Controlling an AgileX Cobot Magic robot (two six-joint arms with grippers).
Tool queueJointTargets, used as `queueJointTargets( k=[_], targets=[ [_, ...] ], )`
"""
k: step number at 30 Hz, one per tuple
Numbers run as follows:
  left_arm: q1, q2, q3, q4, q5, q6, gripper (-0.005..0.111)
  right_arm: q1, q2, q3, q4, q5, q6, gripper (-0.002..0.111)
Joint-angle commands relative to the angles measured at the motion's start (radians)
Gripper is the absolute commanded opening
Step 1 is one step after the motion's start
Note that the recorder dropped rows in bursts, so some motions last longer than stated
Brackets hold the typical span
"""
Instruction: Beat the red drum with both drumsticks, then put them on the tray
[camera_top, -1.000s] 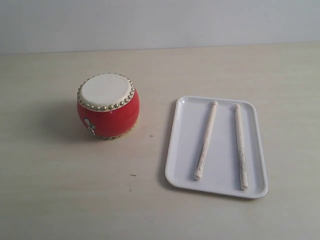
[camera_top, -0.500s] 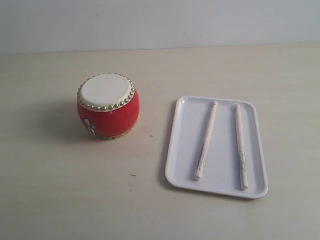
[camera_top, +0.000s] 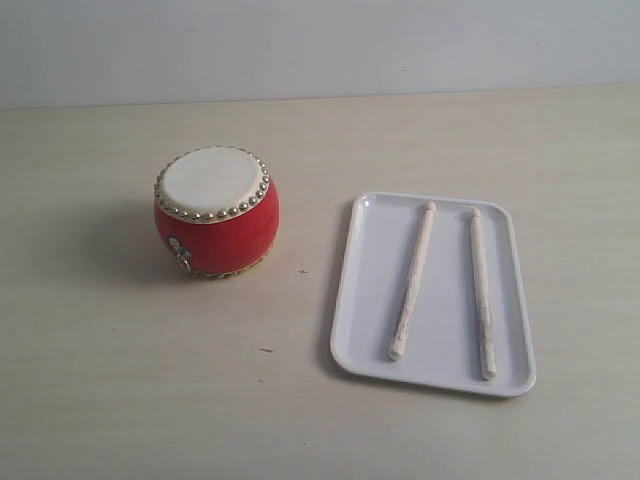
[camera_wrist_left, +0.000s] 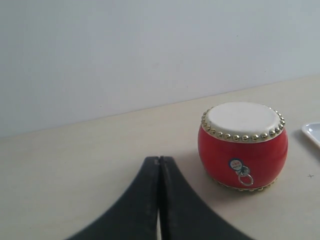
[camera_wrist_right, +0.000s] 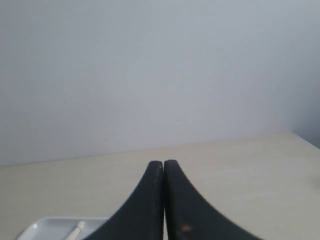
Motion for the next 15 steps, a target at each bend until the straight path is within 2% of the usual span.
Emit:
queueJointTargets(
  k=[1,15],
  targets=[
    [0.002,-0.006,0.0,-0.002,-0.01,-0.005,0.0,-0.007,-0.046,0.018,-0.002,0.068,0.051,0.0],
    [0.002,-0.006,0.0,-0.002,-0.01,-0.005,0.0,-0.004,-0.046,0.018,0.033,0.087,0.068,0.0]
  ],
)
